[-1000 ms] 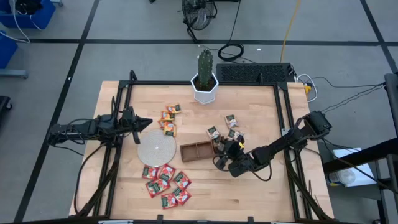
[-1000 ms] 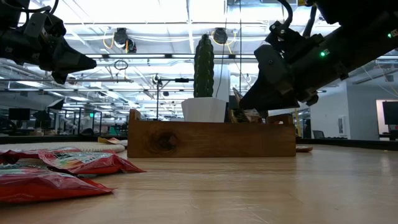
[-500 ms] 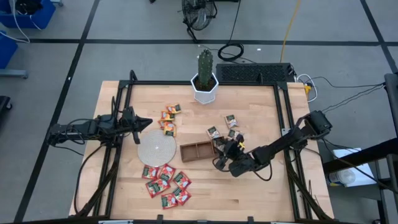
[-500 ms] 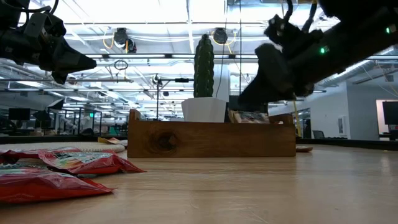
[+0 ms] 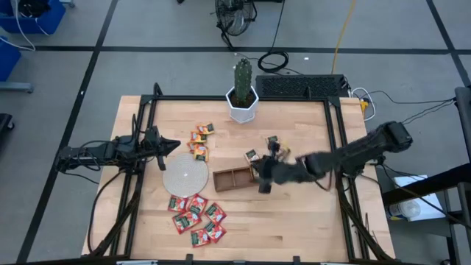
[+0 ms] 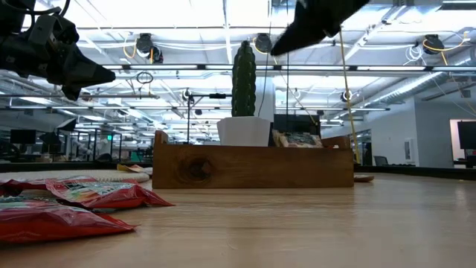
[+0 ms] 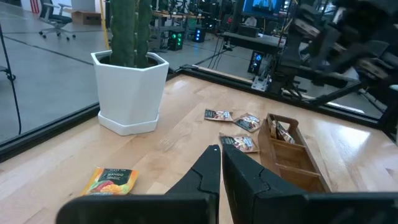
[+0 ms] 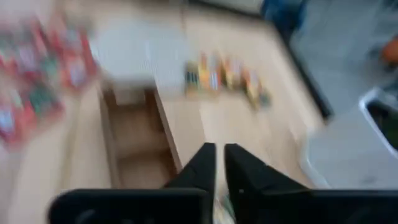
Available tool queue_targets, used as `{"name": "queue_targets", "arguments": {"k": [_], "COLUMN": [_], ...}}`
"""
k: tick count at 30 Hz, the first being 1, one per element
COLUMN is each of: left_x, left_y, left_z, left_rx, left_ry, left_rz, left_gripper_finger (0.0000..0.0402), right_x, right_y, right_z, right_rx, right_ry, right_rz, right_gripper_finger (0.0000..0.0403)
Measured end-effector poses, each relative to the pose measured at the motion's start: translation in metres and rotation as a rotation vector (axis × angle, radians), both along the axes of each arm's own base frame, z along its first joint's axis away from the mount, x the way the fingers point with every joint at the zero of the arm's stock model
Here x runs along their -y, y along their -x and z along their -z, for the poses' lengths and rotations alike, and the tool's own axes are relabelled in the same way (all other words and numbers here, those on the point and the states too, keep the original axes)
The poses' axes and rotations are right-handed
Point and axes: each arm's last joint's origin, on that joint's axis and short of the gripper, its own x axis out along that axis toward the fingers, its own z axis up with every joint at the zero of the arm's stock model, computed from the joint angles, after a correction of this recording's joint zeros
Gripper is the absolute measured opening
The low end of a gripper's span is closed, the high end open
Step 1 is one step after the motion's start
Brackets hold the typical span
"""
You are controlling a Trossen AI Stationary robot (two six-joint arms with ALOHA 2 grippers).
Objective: Pick & Place Tea
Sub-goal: Put the brown tea bag into the right section of the wooden organizer
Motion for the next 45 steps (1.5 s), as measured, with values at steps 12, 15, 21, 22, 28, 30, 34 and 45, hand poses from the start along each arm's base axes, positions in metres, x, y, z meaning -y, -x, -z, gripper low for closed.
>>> {"name": "queue_targets", "arguments": {"k": [12,15,21,22,28,30,34,45], "left_x": [0.0,0.0,0.0,0.0,0.0,0.0,0.0,0.0], "left_y": [0.0,0.0,0.0,0.0,0.0,0.0,0.0,0.0], "left_z": [0.0,0.0,0.0,0.0,0.0,0.0,0.0,0.0], "left_rx": [-0.001,-0.001,-0.001,-0.001,-0.002,0.0,-0.001,0.0], "left_ry": [0.0,0.0,0.0,0.0,0.0,0.0,0.0,0.0], "left_rz": [0.0,0.0,0.0,0.0,0.0,0.0,0.0,0.0], "left_gripper_finger": [0.0021,0.0021,0.0021,0.0021,0.0021,0.0021,0.0021,0.0021], "right_x": [0.045,0.042,0.035,0.034,0.028,0.027,0.027,0.024], "right_y": [-0.009,-0.008,-0.009,-0.01,-0.026,-0.032,-0.036,-0.039], "right_z": [0.035,0.047,0.062,0.066,0.065,0.067,0.079,0.096], "right_rx": [-0.404,-0.377,-0.369,-0.381,-0.507,-0.555,-0.627,-0.692], "right_ry": [-0.399,-0.42,-0.433,-0.433,-0.428,-0.422,-0.411,-0.413], "right_rz": [-0.088,-0.118,-0.155,-0.155,-0.179,-0.177,-0.178,-0.168], "right_gripper_finger": [0.0,0.0,0.0,0.0,0.0,0.0,0.0,0.0]}}
